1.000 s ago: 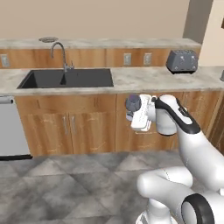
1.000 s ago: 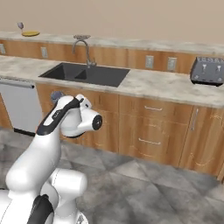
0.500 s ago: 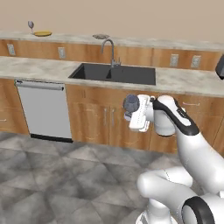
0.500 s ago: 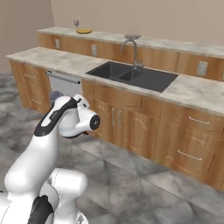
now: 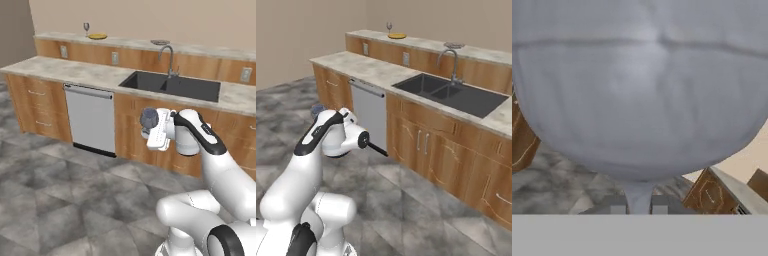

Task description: Retrieve the wine glasses from the counter and place one next to each plate.

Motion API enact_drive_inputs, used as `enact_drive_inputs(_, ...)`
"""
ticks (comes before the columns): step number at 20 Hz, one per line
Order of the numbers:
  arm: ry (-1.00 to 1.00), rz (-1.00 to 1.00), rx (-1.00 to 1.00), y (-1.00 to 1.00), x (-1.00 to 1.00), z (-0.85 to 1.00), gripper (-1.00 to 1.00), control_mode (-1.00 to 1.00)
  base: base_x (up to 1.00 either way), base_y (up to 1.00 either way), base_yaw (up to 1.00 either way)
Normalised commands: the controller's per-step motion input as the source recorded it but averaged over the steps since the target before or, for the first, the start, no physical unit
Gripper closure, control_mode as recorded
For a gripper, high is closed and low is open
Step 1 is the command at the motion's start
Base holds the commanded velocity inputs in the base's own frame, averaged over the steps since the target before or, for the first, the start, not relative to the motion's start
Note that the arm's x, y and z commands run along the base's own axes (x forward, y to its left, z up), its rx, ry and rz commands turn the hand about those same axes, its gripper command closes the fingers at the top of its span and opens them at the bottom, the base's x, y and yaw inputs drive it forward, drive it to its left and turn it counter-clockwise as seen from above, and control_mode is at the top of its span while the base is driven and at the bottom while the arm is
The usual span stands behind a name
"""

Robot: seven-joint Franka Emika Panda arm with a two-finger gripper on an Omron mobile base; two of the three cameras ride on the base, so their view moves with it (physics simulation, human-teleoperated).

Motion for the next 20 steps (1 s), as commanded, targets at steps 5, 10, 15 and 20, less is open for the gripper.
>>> enact_drive_inputs(5, 0.00, 0.00, 0.00, 0.00, 0.00, 0.00, 1.00, 1.00, 0.18, 0.00, 0.36)
enact_drive_inputs(10, 0.00, 0.00, 0.00, 0.00, 0.00, 0.00, 1.00, 1.00, 0.45, 0.00, 0.31)
enact_drive_inputs(15, 0.00, 0.00, 0.00, 0.00, 0.00, 0.00, 1.00, 1.00, 0.90, 0.01, 0.24)
enact_drive_inputs(20, 0.00, 0.00, 0.00, 0.00, 0.00, 0.00, 1.00, 1.00, 0.99, 0.25, 0.17)
